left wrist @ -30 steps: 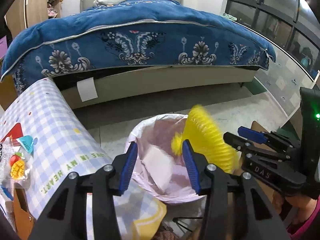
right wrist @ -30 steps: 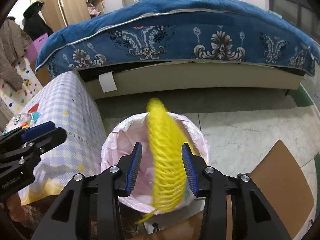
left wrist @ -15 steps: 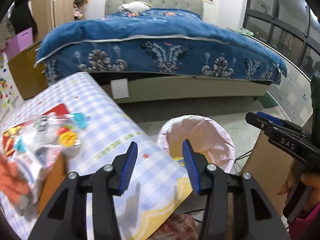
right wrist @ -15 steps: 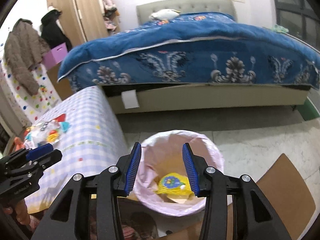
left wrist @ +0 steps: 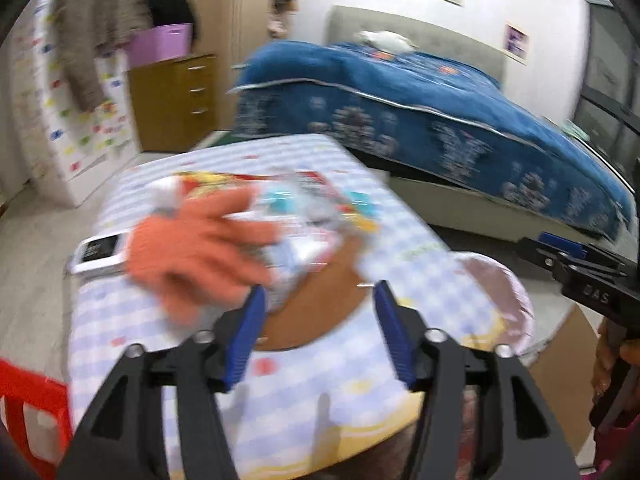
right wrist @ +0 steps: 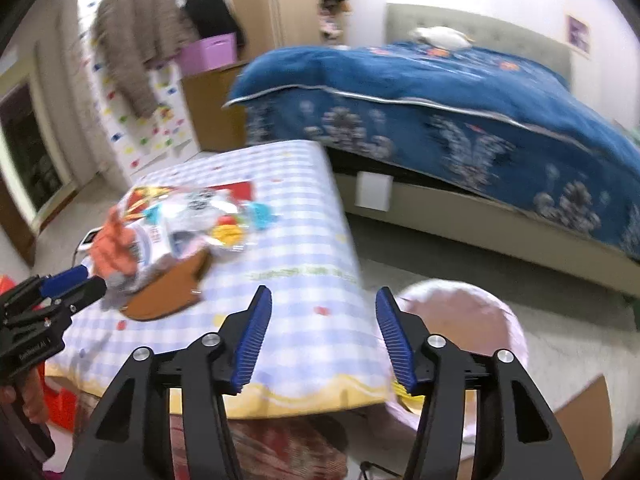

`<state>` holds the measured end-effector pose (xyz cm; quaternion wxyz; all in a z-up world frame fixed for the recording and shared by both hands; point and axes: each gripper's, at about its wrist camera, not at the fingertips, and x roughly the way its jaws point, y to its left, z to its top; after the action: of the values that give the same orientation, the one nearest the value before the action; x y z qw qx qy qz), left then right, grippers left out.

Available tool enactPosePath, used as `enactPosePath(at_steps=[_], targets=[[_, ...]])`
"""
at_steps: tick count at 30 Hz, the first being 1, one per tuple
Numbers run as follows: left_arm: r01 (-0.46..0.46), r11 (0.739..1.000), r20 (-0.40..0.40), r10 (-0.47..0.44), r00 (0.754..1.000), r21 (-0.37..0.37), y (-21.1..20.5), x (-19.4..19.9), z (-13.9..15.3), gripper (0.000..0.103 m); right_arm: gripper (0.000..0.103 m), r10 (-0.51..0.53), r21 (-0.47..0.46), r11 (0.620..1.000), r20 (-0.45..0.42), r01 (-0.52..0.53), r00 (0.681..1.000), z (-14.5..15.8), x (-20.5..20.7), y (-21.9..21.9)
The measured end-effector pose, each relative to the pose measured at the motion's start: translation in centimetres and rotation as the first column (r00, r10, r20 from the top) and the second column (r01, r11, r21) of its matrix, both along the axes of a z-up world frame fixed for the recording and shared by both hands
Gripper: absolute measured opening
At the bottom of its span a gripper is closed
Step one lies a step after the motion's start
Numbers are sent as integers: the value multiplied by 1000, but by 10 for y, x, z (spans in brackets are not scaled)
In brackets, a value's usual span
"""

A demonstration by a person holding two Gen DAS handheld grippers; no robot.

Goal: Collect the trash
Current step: 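Move the left gripper back to the table and grasp the orange glove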

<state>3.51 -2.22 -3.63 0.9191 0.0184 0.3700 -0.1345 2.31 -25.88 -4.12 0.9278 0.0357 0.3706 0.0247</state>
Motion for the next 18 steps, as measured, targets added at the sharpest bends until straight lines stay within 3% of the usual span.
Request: enactPosePath(at_steps=[5,7,13,18], targets=[[-167,986,-10,167,986,-22,63,16,-2,72,67,90,-24,996,1,-90,996,2,21,39],[-188,981,-18,188,982,-46,77,23,-1,75,73,106,-41,994,4,-105,994,2,27,50],[-159,986,-43,157,987,-41,83,49,-12,75,73,137,-68,988,-6,-137,991,2,43,68],[-109,991,-100,101,990,-73,81,69,-28,64,73,148,-85,985,-23,-149,989,-4,51,71]])
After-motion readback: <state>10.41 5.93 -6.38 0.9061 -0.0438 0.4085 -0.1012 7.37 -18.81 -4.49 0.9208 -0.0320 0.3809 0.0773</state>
